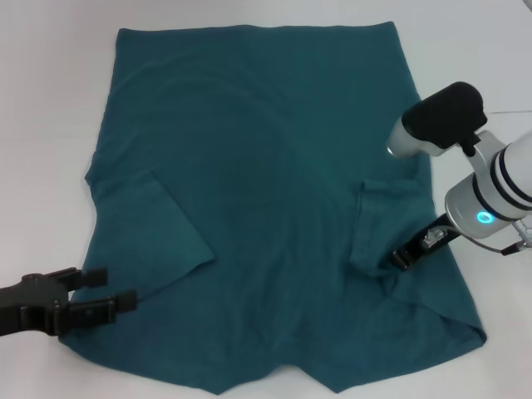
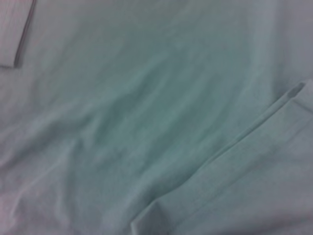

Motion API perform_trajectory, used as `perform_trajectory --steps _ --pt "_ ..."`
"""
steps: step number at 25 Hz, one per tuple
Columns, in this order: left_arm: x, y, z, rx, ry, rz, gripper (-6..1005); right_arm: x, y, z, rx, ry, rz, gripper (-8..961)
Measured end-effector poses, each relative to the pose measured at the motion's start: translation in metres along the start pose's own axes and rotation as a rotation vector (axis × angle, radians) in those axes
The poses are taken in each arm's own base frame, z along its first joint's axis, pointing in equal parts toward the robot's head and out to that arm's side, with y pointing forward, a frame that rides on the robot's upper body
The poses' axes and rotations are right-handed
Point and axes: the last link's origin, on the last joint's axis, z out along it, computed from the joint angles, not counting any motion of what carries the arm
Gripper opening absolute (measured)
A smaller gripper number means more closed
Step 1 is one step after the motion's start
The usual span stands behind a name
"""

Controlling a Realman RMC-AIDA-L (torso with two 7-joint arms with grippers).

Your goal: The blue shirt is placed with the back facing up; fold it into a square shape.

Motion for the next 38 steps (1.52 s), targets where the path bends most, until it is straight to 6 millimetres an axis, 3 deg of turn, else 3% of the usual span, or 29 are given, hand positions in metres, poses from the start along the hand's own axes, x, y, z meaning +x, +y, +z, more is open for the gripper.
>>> perform_trajectory --steps 21,31,38 --pt "-0.003 0.0 0.002 -0.005 0.001 -0.006 844 -0.011 0.037 0.015 -0.103 0.036 -0.099 6" --pt "-0.006 0.001 0.001 -0.006 0.002 -0.017 840 -0.022 0.016 -0.027 -0.104 -0.092 -0.036 25" --pt "-0.005 0.001 0.002 -0.007 0.002 -0.017 837 -0.026 0.009 -0.025 -0.072 -0.106 -0.032 38"
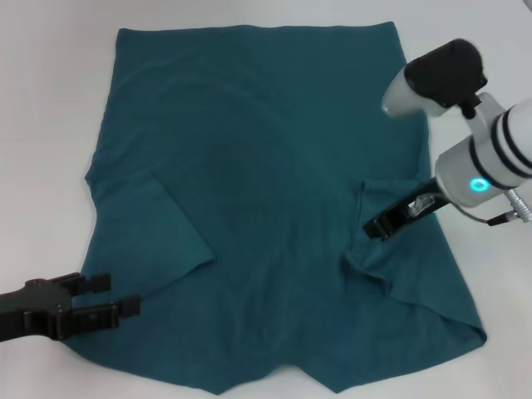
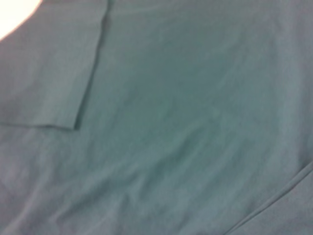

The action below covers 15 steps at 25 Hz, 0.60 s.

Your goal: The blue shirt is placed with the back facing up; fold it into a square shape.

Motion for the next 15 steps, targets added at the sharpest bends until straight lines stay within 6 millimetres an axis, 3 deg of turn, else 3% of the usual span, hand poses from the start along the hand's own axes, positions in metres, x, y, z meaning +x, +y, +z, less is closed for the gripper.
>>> perform_trajectory --steps 8,15 --pt "0.001 -0.001 0.001 0.002 0.001 0.002 833 0.001 0.02 0.038 -0.008 0.093 -0.07 53" --pt "0.0 -0.001 0.0 0.006 0.003 -0.003 830 0.002 0.027 0.044 -0.033 0.122 -0.075 66"
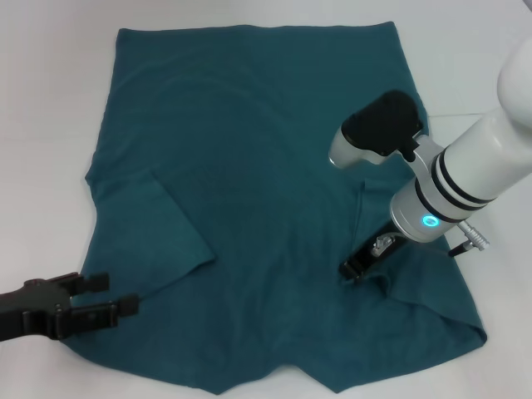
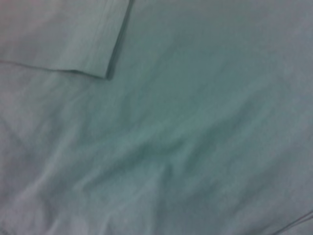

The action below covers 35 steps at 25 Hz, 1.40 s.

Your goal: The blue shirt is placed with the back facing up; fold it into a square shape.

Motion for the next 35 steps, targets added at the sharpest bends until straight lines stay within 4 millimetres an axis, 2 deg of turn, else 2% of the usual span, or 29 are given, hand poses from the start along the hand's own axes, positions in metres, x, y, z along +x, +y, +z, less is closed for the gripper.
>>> perform_trajectory --steps 4,7,8,9,13,15,19,24,27,35 --pt "-0.001 0.0 -0.001 0.004 0.003 -0.003 828 0.001 -0.001 -0.001 -0.008 -0.008 0.008 73" --pt "-0.001 0.0 -0.002 0.006 0.004 -0.007 827 0.001 -0.003 -0.011 -0.021 -0.032 0.022 79" --pt "-0.001 0.0 -0.002 0.007 0.005 -0.01 827 -0.001 -0.008 -0.026 -0.022 -0.082 0.037 80" --pt "0.0 -0.001 -0.004 0.009 0.006 -0.015 826 -0.001 -0.008 -0.026 -0.022 -0.082 0.037 82" --pt "0.004 -0.004 -0.011 0.034 0.019 -0.066 824 0.003 -0.014 -0.06 -0.055 -0.182 0.036 90" --pt "0.007 -0.006 -0.015 0.056 0.016 -0.119 824 0.01 -0.014 -0.071 -0.079 -0.196 0.013 93" --pt "0.008 -0.017 -0.024 0.16 -0.05 -0.287 822 0.024 -0.016 -0.076 -0.116 -0.189 0.004 101" --pt "0.005 -0.028 -0.03 0.276 -0.102 -0.486 820 0.03 -0.012 -0.076 -0.168 -0.211 -0.008 110" --pt "0.003 -0.03 -0.029 0.313 -0.143 -0.577 818 0.029 -0.013 -0.076 -0.16 -0.216 -0.011 249" --pt "-0.004 -0.034 -0.02 0.358 -0.188 -0.608 815 0.025 -0.015 -0.075 -0.136 -0.235 -0.01 588"
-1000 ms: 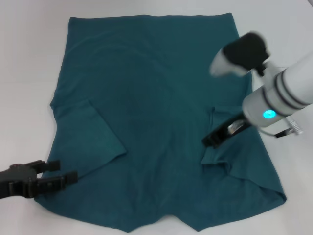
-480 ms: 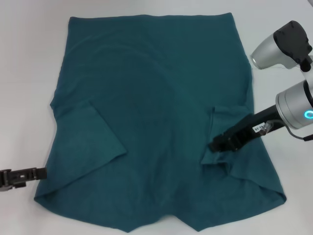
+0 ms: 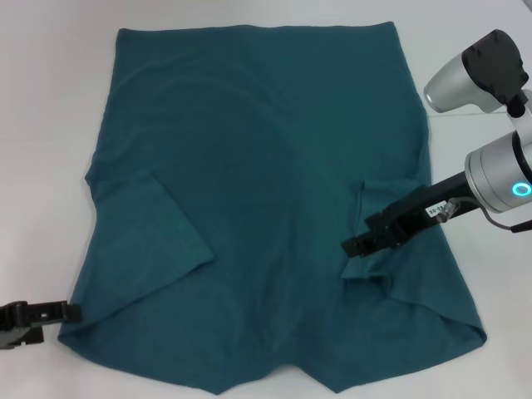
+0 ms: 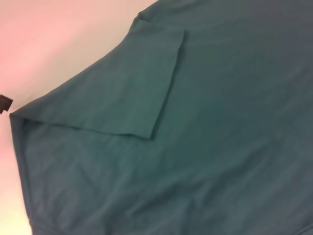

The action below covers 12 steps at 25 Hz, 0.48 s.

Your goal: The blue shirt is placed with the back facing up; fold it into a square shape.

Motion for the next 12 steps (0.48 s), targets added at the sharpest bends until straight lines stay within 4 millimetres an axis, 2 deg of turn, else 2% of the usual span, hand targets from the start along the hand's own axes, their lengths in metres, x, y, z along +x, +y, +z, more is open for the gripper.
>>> perform_trajectory --steps 12 --pt "0.002 0.003 0.012 -0.002 -0.028 0.005 809 0.001 -0.002 0.0 0.011 -0.007 0.012 829"
